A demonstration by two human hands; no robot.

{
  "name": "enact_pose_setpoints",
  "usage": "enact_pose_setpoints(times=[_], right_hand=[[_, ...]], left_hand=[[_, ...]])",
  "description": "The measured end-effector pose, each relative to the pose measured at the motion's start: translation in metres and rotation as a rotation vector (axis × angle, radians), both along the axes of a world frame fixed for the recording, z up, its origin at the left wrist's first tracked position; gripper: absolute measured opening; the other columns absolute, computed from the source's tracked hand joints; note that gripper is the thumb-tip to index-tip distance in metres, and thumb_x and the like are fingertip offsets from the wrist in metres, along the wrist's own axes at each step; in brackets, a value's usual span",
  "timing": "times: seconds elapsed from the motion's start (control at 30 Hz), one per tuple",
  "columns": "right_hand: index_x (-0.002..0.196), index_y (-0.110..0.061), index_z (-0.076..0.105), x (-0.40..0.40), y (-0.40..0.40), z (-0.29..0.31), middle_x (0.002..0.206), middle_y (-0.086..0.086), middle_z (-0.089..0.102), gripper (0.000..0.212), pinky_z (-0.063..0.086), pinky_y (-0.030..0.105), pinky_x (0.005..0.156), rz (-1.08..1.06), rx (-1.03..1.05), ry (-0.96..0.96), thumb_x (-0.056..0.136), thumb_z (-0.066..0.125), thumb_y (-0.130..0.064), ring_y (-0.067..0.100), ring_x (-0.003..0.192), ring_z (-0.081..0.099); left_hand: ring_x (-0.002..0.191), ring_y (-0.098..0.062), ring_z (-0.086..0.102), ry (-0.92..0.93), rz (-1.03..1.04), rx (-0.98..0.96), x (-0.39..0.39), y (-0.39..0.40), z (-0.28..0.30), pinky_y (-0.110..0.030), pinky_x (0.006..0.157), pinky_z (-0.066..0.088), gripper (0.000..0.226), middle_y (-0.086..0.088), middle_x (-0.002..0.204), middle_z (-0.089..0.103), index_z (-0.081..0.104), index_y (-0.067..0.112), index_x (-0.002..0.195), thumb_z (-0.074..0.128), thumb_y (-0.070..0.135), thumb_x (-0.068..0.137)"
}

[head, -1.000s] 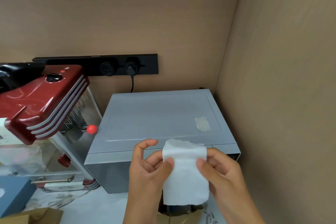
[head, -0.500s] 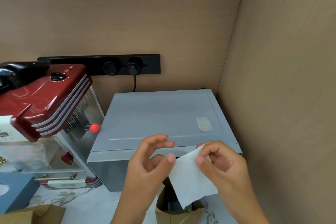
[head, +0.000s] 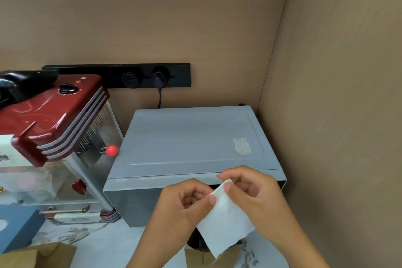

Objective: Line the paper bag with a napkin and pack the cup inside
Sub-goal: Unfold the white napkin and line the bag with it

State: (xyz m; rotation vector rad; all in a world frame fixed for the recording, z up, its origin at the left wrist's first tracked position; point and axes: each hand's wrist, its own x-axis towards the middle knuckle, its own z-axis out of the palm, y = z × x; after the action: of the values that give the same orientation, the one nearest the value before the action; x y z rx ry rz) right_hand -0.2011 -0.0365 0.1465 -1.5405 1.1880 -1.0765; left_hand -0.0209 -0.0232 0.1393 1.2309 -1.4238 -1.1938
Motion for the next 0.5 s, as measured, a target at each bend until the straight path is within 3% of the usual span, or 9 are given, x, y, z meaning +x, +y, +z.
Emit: enact_pose_setpoints(times=[0.07,0.13,0.23,0.3,0.4,0.5], right_hand=[[0.09,-0.029,0.073,-0.001,0.0,-0.003,0.082,-0.005,0.074,0.019,0.051,0.016,0.06,-0.1,0.019,-0.072,0.088,0.062,-0.013,0.004,0.072,0.067],[0.095,-0.028,0.072,-0.003,0.002,-0.004,0.081,-0.002,0.074,0.011,0.051,0.02,0.061,-0.105,0.106,-0.21,0.088,0.064,-0.026,0.009,0.071,0.068],[0.107,-0.021,0.071,-0.003,0.008,-0.008,0.093,0.003,0.076,0.053,0.054,0.021,0.062,0.071,0.314,-0.387,0.067,0.075,-0.055,0.013,0.08,0.07],[0.111,-0.003,0.067,0.0,0.01,-0.012,0.105,0.018,0.073,0.058,0.057,0.028,0.067,0.133,0.444,-0.568,0.066,0.083,-0.037,0.024,0.091,0.072],[0.112,0.011,0.06,0.004,0.012,-0.019,0.114,0.032,0.067,0.042,0.059,0.042,0.079,0.072,0.566,-0.768,0.075,0.074,-0.004,0.04,0.1,0.068],[0.113,0.003,0.064,-0.002,0.01,-0.021,0.116,0.028,0.068,0.036,0.053,0.049,0.09,-0.022,0.523,-0.776,0.08,0.067,-0.011,0.042,0.11,0.064]], left_hand=[[0.06,-0.011,0.062,0.02,0.026,0.013,0.002,0.001,0.0,-0.017,0.054,0.047,0.009,0.003,0.063,0.069,0.074,0.019,0.073,0.072,0.028,0.073],[0.06,-0.01,0.061,0.055,0.056,0.037,0.004,0.002,0.0,-0.016,0.052,0.045,0.008,0.005,0.062,0.068,0.072,0.019,0.072,0.072,0.026,0.075],[0.061,-0.011,0.064,0.144,0.123,0.084,0.004,0.003,-0.002,-0.015,0.052,0.047,0.012,-0.001,0.066,0.072,0.069,0.019,0.073,0.07,0.02,0.085],[0.062,-0.012,0.066,0.196,0.187,0.113,0.001,0.003,-0.005,-0.022,0.055,0.049,0.013,-0.006,0.069,0.075,0.068,0.021,0.074,0.066,0.022,0.087],[0.062,-0.012,0.066,0.274,0.226,0.14,-0.004,0.003,-0.01,-0.025,0.055,0.049,0.013,-0.006,0.068,0.074,0.068,0.021,0.073,0.07,0.033,0.077],[0.062,-0.013,0.066,0.309,0.189,0.178,-0.005,0.003,-0.016,-0.021,0.052,0.049,0.027,-0.007,0.068,0.074,0.069,0.019,0.073,0.075,0.042,0.062]])
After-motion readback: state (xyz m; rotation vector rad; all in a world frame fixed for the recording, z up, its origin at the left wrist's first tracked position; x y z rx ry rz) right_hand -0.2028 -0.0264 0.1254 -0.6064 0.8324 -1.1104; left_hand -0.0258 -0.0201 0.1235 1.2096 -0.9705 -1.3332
